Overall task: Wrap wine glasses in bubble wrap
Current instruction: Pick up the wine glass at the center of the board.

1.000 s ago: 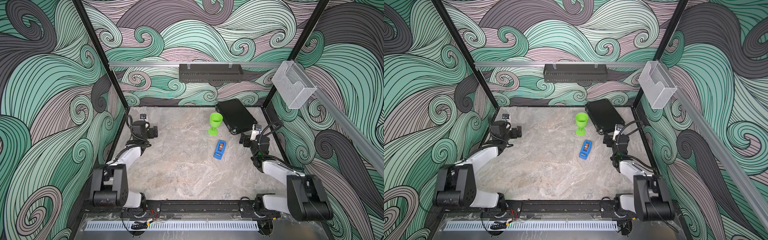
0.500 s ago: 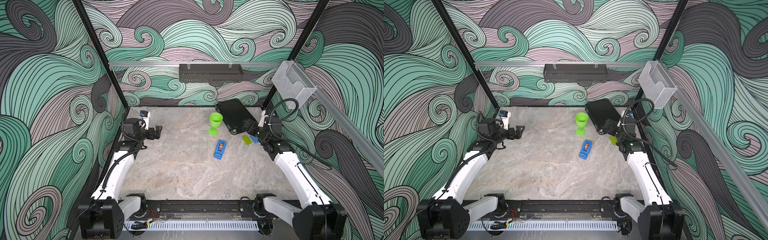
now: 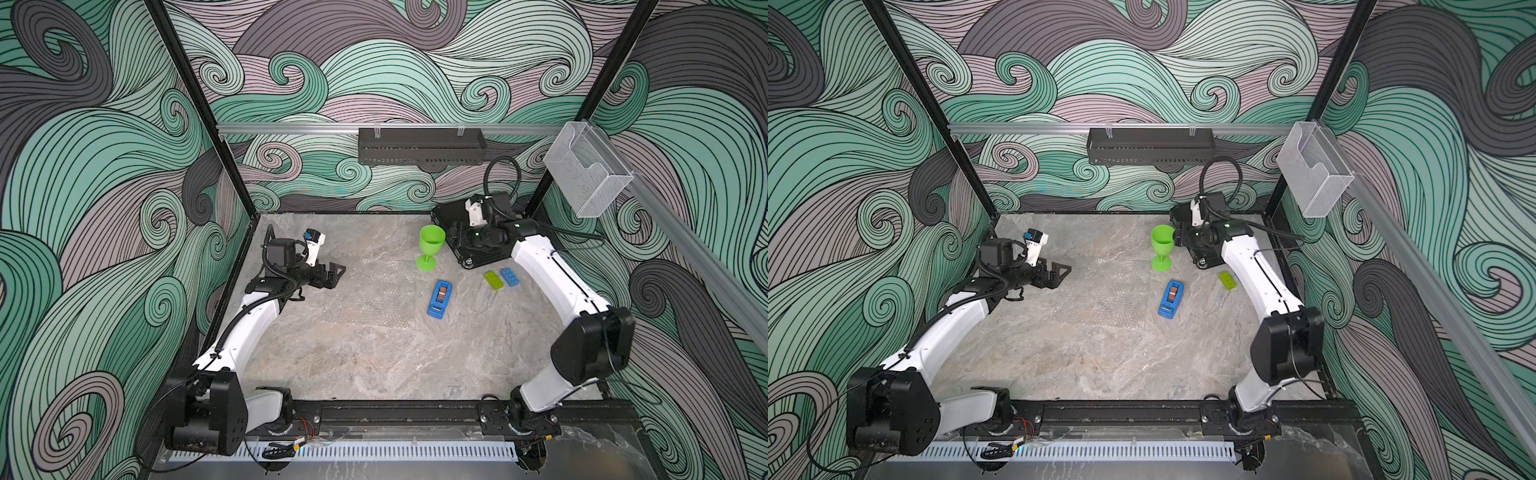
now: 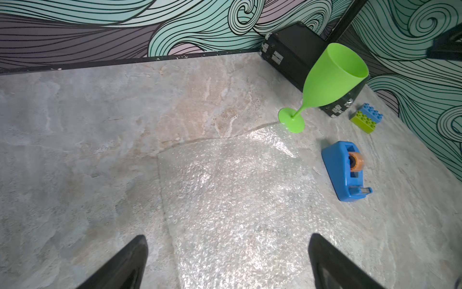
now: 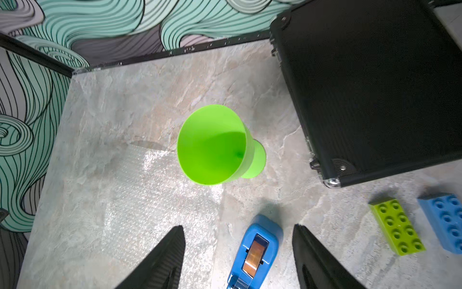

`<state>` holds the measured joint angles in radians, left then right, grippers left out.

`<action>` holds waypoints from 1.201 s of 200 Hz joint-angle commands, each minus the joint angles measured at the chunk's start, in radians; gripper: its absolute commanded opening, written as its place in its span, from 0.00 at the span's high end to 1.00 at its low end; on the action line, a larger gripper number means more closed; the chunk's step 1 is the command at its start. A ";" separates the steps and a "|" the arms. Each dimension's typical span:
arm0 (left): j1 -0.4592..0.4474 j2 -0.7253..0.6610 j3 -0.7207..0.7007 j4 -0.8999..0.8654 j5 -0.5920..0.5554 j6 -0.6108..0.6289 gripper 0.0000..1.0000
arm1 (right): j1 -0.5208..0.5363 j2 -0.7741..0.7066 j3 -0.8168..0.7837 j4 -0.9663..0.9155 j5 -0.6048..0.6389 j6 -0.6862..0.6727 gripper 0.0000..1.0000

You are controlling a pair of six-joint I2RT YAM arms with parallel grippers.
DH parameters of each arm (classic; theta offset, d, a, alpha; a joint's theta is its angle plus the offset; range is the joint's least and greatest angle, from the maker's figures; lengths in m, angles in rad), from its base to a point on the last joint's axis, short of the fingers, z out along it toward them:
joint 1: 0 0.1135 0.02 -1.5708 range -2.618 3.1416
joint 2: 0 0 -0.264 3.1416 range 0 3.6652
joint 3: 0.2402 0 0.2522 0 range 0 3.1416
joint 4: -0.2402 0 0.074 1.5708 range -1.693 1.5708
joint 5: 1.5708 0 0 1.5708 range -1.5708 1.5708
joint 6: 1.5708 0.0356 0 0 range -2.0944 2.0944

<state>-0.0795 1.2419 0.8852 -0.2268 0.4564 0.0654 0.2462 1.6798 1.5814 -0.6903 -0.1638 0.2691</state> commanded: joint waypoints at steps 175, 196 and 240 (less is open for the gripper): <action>-0.034 -0.009 0.059 -0.076 0.118 0.075 0.04 | 0.019 0.295 0.434 -0.366 0.118 -0.028 1.00; -0.044 -0.013 0.096 -0.106 0.141 0.079 0.07 | 0.018 0.227 0.431 -0.397 0.100 -0.031 1.00; -0.082 -0.006 0.187 -0.182 0.264 0.096 0.14 | 0.031 0.088 0.379 -0.483 -0.057 -0.048 1.00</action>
<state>-0.1364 1.2583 1.0084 -0.3470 0.6147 0.1364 0.2649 1.8595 1.9835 -1.0992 -0.1055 0.2394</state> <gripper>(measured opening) 0.881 0.048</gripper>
